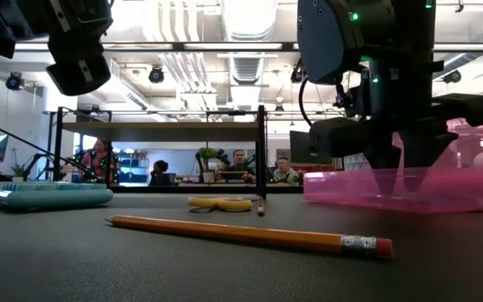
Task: Pack school essentials
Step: Put the bottom orange pencil into the pink supply box
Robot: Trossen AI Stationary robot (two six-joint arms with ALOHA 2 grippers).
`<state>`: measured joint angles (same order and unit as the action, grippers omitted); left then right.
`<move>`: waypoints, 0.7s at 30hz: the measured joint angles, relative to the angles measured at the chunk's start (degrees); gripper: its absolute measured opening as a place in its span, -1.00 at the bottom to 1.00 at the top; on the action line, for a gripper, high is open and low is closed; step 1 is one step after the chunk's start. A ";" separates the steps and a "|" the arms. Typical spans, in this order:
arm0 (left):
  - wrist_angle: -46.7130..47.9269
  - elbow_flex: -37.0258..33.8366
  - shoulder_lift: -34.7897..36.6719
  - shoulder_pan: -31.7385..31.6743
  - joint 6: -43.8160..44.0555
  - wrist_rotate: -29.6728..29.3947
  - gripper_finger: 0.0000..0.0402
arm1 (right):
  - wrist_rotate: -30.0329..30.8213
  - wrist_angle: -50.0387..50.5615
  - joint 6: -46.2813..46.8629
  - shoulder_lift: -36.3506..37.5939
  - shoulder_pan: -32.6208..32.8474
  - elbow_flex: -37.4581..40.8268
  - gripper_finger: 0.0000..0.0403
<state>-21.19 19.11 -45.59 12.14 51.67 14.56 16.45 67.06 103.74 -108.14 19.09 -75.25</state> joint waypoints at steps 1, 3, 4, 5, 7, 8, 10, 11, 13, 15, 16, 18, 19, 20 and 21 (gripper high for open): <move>0.16 0.00 -0.20 0.00 -0.01 -0.17 0.05 | -0.02 0.23 -0.01 0.00 0.00 -0.12 -0.26; 0.65 0.00 -0.86 0.00 -0.06 -0.84 0.05 | -0.19 0.32 -0.25 0.02 0.00 -0.70 -0.17; 0.70 0.00 -1.27 0.00 -0.06 -1.17 0.05 | -0.20 0.41 -0.23 0.02 0.00 -1.17 -0.14; 0.76 0.00 -1.75 -0.02 -0.09 -1.20 0.05 | -0.20 0.81 -0.22 0.05 0.00 -1.73 -0.12; 0.78 0.00 -2.91 0.00 -1.14 -1.22 0.05 | -0.17 1.92 -0.30 0.11 0.00 -2.82 -0.10; 0.77 0.00 -3.53 0.00 -1.76 -1.22 0.05 | -0.14 2.48 -0.29 0.13 0.00 -3.33 -0.10; 0.78 0.00 -4.76 0.00 -2.73 -1.28 0.05 | -0.11 4.10 -0.28 0.13 0.00 -4.31 -0.11; 0.76 0.00 -5.36 0.00 -2.92 -1.31 0.05 | -0.11 5.11 -0.29 0.13 0.00 -4.85 -0.12; 0.81 0.00 -6.65 0.00 -3.25 -1.33 0.05 | 0.05 6.77 -0.24 0.13 0.00 -6.03 -0.14; 0.78 0.00 -7.82 0.00 -4.25 -1.33 0.05 | 0.07 7.87 -0.24 0.13 0.00 -7.50 -0.16; 0.78 0.00 -8.29 0.00 -4.47 -1.33 0.05 | 0.08 7.92 -0.24 0.13 0.00 -8.29 -0.18; 0.80 0.00 -9.06 0.00 -4.56 -1.33 0.05 | 0.91 7.95 -0.11 0.13 0.00 -10.05 -0.20; 0.72 0.00 -9.40 0.00 -4.62 -1.33 0.05 | 1.83 7.77 0.30 0.13 0.02 -10.98 -0.20; 0.73 0.00 -9.70 0.00 -4.65 -1.33 0.05 | 3.07 7.32 0.82 0.13 0.02 -11.91 -0.21; 0.80 0.00 -9.91 0.00 -4.65 -1.33 0.05 | 4.74 6.73 1.55 0.13 0.04 -12.78 -0.22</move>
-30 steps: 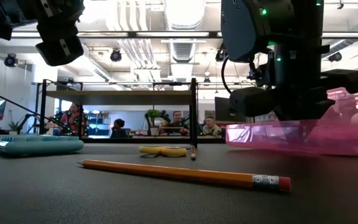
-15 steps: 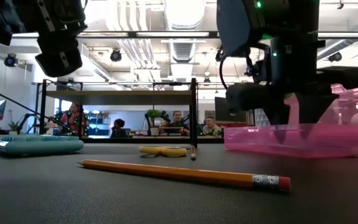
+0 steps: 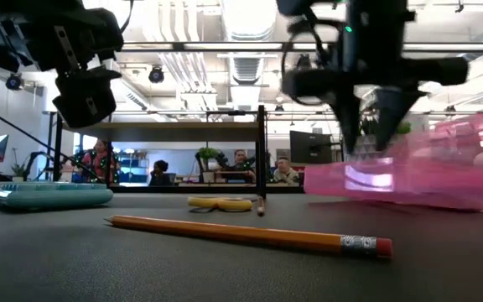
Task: Pack school essentials
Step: Put the bottom orange pencil into the pink supply box
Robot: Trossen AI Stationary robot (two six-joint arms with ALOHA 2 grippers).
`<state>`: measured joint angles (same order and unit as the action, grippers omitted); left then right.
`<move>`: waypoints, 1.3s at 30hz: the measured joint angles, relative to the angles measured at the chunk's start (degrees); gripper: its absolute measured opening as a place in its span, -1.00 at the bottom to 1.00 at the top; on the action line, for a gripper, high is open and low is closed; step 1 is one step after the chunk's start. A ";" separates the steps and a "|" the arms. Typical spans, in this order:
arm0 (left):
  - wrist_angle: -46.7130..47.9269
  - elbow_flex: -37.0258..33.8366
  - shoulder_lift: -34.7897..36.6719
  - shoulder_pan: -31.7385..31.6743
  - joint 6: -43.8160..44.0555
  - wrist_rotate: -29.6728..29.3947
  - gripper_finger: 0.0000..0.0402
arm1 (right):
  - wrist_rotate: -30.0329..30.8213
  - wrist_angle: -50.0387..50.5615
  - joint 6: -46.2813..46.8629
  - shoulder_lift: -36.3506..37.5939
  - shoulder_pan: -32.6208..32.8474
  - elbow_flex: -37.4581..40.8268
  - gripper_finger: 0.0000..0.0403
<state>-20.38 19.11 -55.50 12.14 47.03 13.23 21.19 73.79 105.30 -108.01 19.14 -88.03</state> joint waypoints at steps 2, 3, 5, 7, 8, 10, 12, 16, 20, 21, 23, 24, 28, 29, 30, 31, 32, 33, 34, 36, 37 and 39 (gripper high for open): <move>-0.07 0.00 -0.20 0.00 0.00 0.00 0.05 | 3.46 -2.45 0.39 0.09 0.09 -1.25 -0.23; -0.13 0.00 -0.28 0.00 0.00 0.00 0.05 | 5.24 -4.42 -0.01 0.09 0.11 -1.65 -0.24; 0.03 0.00 -0.17 -0.01 0.02 0.00 0.05 | 7.42 -10.04 -3.23 0.09 0.11 -2.03 -0.24; -0.08 0.00 0.24 -0.01 0.05 0.01 0.05 | 7.93 -16.06 -7.72 -0.02 0.11 -2.03 -0.24; 0.00 0.00 0.54 -0.02 0.10 0.02 0.05 | 8.02 -18.79 -9.94 -0.22 0.11 -2.03 -0.23; -0.07 0.00 1.27 -0.02 0.20 0.27 0.05 | 8.08 -23.54 -13.86 -0.95 0.22 -2.03 -0.22; 0.00 0.00 2.21 -0.02 0.22 0.78 0.05 | 8.02 -27.83 -18.02 -2.06 0.47 -2.03 -0.22; 0.01 0.00 4.63 0.04 0.25 2.22 0.05 | 6.29 -35.11 -26.49 -4.80 1.71 -2.01 -0.24; 0.04 0.00 7.29 0.02 0.31 3.27 0.05 | 2.81 -39.96 -32.21 -8.04 3.69 -2.97 -0.25; 0.20 0.00 7.94 0.02 0.32 3.28 0.05 | 2.04 -39.99 -32.65 -8.97 4.23 -3.57 -0.25; 0.31 0.00 8.91 0.02 0.33 3.28 0.05 | 0.38 -39.73 -32.66 -10.43 5.48 -4.78 -0.25; 0.53 0.00 9.35 0.02 0.39 3.31 0.05 | -0.61 -39.76 -32.43 -11.18 6.04 -5.44 -0.24; 0.45 0.00 10.26 0.02 0.57 3.65 0.05 | -4.71 -39.65 -31.88 -14.30 7.99 -8.84 -0.24; 0.46 0.00 10.36 0.02 0.57 3.65 0.05 | -5.35 -39.57 -32.27 -15.15 8.40 -9.95 -0.24; 0.44 0.00 10.38 0.02 0.57 3.65 0.05 | -5.79 -39.42 -33.03 -16.00 8.82 -11.23 -0.24; 0.46 0.00 10.34 0.02 0.57 3.65 0.05 | -6.17 -38.99 -33.93 -16.69 9.16 -12.53 -0.25; 0.47 0.00 10.27 0.02 0.57 3.65 0.05 | -6.25 -37.74 -34.49 -17.52 9.42 -13.89 -0.25; 0.46 0.00 10.19 0.02 0.57 3.65 0.05 | -6.27 -35.70 -34.68 -18.33 9.66 -15.41 -0.26; 0.47 0.00 10.10 0.02 0.57 3.65 0.05 | -6.25 -32.84 -34.78 -19.18 9.83 -17.02 -0.27; 0.44 0.00 9.75 0.02 0.57 3.65 0.05 | -6.16 -26.58 -34.90 -21.04 10.01 -20.47 -0.28; 0.50 0.00 9.65 0.02 0.57 3.64 0.05 | -6.25 -23.79 -35.46 -22.03 10.08 -22.48 -0.29; 0.36 0.00 9.40 0.02 0.57 3.65 0.05 | -6.14 -18.49 -37.20 -23.90 10.26 -25.71 -0.30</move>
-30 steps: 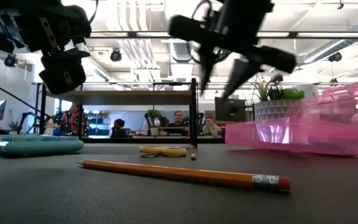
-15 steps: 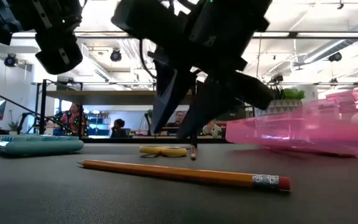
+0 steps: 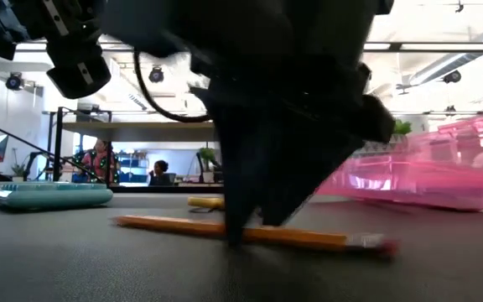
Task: Pack school essentials
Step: Put the bottom orange pencil into the pink supply box
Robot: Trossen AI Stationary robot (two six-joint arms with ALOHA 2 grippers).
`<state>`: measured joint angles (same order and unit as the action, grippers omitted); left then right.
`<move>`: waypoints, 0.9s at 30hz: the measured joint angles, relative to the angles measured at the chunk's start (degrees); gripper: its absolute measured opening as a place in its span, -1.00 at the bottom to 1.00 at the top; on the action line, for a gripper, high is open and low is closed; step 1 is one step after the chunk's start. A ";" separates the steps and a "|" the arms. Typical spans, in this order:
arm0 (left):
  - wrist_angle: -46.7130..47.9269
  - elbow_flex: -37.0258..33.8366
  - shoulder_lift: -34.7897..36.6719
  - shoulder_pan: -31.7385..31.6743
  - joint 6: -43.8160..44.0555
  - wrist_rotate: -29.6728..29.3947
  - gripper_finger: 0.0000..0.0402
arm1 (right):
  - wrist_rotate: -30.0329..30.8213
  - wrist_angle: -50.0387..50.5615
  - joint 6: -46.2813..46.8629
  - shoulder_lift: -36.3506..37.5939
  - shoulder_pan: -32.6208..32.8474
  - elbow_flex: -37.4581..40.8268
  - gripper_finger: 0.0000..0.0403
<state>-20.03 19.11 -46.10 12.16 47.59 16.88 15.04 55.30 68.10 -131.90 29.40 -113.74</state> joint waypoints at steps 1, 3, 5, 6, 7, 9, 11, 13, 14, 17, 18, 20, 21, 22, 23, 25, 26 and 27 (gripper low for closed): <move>0.06 0.00 -0.13 0.00 0.00 -0.02 0.05 | -0.13 1.14 -0.82 -0.83 0.03 -1.54 -0.30; 0.16 0.00 -0.16 0.00 0.03 -0.02 0.05 | -1.12 2.72 -2.41 -2.19 0.10 -3.64 -0.30; 0.05 0.00 -0.27 0.00 0.02 -0.02 0.05 | -2.89 3.45 -3.51 -3.10 -0.02 -4.93 -0.31; 0.17 0.00 -0.27 0.00 0.02 -0.02 0.05 | -3.41 3.68 -3.83 -3.54 -0.03 -5.39 -0.32; 0.11 0.00 -0.27 0.00 0.03 -0.02 0.05 | -3.54 3.89 -4.04 -3.81 -0.01 -5.77 -0.33; 0.09 0.00 -0.27 0.00 0.02 -0.02 0.05 | -3.65 4.31 -4.13 -4.31 0.01 -6.44 -0.39; 0.12 0.00 -0.31 0.00 0.02 -0.02 0.05 | -4.01 4.61 -4.16 -4.41 -0.01 -6.85 -0.48; 0.06 0.00 -0.31 0.00 0.02 -0.02 0.05 | -4.18 4.48 -4.13 -4.39 -0.01 -6.83 -0.59; 0.10 0.00 -0.31 0.00 0.02 -0.04 0.05 | -4.28 4.42 -4.16 -4.36 0.01 -6.83 -0.65; 0.06 0.00 -0.31 0.00 0.07 -0.04 0.05 | -4.61 4.44 -4.09 -4.36 0.01 -6.87 -0.84; 0.08 0.00 -0.31 0.00 0.09 -0.04 0.05 | -4.61 4.48 -3.84 -4.36 0.03 -6.87 -0.89; 0.08 0.00 -0.31 0.00 0.09 -0.04 0.05 | -4.69 4.57 -3.61 -4.34 0.03 -6.87 -0.92; 0.07 0.00 -0.32 0.00 0.09 -0.06 0.05 | -4.70 4.61 -3.61 -4.34 0.03 -6.86 -0.92; 0.08 0.00 -0.33 0.00 0.09 -0.07 0.05 | -4.71 4.61 -3.61 -4.29 0.03 -6.85 -0.92; 0.08 0.00 -0.33 0.00 0.09 -0.07 0.05 | -4.77 4.62 -3.61 -4.19 0.03 -6.80 -0.92; 0.07 0.00 -0.35 0.00 0.11 -0.09 0.05 | -4.92 4.65 -3.66 -3.79 0.03 -6.73 -0.93; 0.08 0.00 -0.35 0.00 0.12 -0.09 0.05 | -5.00 4.66 -3.76 -3.53 0.02 -6.69 -0.93; 0.08 0.00 -0.35 0.00 0.13 -0.11 0.05 | -5.10 4.70 -3.92 -3.18 0.01 -6.65 -0.93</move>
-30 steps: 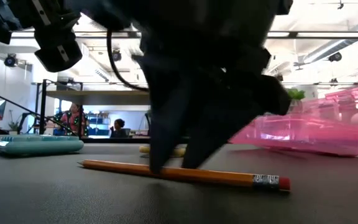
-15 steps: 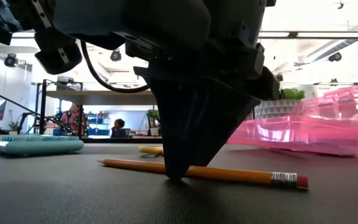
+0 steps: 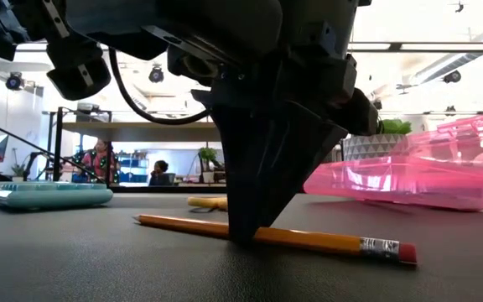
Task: Pack school essentials
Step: Put the bottom orange pencil into the pink supply box
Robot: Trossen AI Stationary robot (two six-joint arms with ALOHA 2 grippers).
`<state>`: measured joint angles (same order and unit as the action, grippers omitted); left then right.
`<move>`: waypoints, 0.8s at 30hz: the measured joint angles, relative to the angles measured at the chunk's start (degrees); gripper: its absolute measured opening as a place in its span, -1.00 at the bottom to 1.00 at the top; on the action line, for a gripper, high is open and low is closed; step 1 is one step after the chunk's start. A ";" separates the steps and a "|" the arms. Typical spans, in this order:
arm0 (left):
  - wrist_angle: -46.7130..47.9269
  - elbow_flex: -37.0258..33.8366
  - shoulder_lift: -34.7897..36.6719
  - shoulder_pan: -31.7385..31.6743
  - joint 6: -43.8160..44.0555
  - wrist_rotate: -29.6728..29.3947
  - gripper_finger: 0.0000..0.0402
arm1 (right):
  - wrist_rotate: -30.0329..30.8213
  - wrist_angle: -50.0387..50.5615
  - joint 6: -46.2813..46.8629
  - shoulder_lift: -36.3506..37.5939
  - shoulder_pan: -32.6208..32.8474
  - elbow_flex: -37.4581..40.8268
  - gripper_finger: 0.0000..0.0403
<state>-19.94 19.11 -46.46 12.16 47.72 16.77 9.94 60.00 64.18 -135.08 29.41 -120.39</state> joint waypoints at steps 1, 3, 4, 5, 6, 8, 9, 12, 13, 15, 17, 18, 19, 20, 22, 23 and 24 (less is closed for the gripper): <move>-0.02 0.00 0.00 0.00 0.02 -0.05 0.05 | -0.33 0.13 -0.26 0.37 0.00 0.04 -0.93; -0.01 0.00 0.00 0.00 0.11 -0.15 0.05 | -1.15 0.49 -0.48 1.27 0.11 0.17 -0.93; 0.00 0.00 0.00 -0.02 0.11 -0.15 0.05 | -1.18 0.40 -0.68 1.74 0.13 0.21 -0.93; -0.02 0.00 0.00 -0.02 0.11 -0.15 0.05 | -1.17 0.31 -0.80 2.30 0.17 0.21 -0.93; -0.07 0.00 0.00 -0.04 0.11 -0.15 0.05 | -0.91 0.23 -1.06 2.84 0.17 0.19 -0.93; -0.04 0.00 0.00 -0.04 0.10 -0.15 0.05 | 0.70 0.13 -1.25 3.85 -0.05 0.11 -0.93; -0.05 0.00 0.00 -0.04 0.08 -0.15 0.05 | 1.43 0.10 -1.24 4.28 -0.13 0.11 -0.93; -0.07 0.00 -0.01 -0.04 0.00 -0.15 0.05 | 3.23 0.32 -1.22 5.13 -0.46 0.12 -0.93; -0.04 0.00 -0.01 -0.04 0.00 -0.14 0.05 | 3.46 0.66 -1.18 5.57 -0.52 0.14 -0.93; -0.04 0.00 0.00 -0.04 0.02 -0.15 0.05 | 3.66 2.11 -0.42 6.38 -0.77 0.17 -0.93; -0.05 0.00 -0.01 -0.04 0.07 -0.14 0.05 | 3.95 4.66 1.23 7.18 -0.92 0.16 -0.93; -0.07 0.01 -0.02 -0.04 0.09 -0.13 0.05 | 4.20 6.20 2.29 7.40 -1.05 0.14 -0.93; -0.09 0.02 0.00 -0.04 0.08 -0.13 0.05 | 4.59 7.90 3.23 7.66 -1.07 0.14 -0.93; -0.07 0.02 0.00 -0.04 0.09 -0.13 0.05 | 4.67 9.66 4.29 7.85 -1.11 0.14 -0.93; -0.13 0.02 0.00 -0.04 0.07 -0.13 0.05 | 4.90 13.38 6.79 8.62 -1.16 0.28 -0.93; -0.11 0.02 0.00 -0.04 0.07 -0.13 0.05 | 4.92 15.28 7.89 9.04 -1.12 0.28 -0.93; -0.10 0.02 0.00 -0.04 0.07 -0.13 0.05 | 5.00 17.19 8.92 9.47 -1.06 0.28 -0.93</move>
<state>-20.05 19.14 -46.46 12.12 47.79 16.64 14.95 77.19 73.10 -125.61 28.35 -120.11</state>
